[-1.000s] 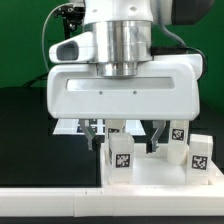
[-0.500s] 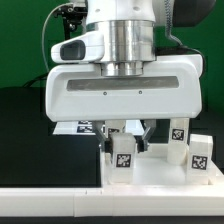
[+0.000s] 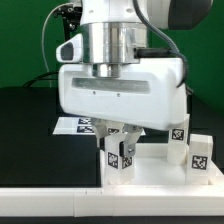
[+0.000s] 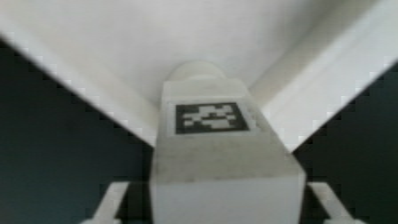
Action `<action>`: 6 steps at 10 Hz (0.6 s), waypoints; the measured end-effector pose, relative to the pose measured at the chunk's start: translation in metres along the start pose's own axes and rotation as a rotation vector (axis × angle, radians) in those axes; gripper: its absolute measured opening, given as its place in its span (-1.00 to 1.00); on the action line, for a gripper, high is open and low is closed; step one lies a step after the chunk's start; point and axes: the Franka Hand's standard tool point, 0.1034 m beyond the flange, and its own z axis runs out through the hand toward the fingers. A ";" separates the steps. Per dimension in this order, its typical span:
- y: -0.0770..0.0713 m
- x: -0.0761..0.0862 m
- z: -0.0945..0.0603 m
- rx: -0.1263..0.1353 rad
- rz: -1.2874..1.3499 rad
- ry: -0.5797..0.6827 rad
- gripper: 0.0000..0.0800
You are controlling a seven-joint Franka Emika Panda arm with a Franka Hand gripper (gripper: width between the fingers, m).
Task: Assemble square table
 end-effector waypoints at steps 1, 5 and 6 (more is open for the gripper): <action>0.002 0.001 0.000 0.008 0.086 -0.014 -0.27; 0.004 0.000 0.000 -0.003 0.316 -0.021 -0.27; 0.005 -0.004 -0.002 -0.021 0.506 -0.063 -0.27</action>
Offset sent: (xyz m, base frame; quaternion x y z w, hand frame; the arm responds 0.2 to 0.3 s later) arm 0.0000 0.0000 0.0000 0.0000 0.0000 0.1296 0.9916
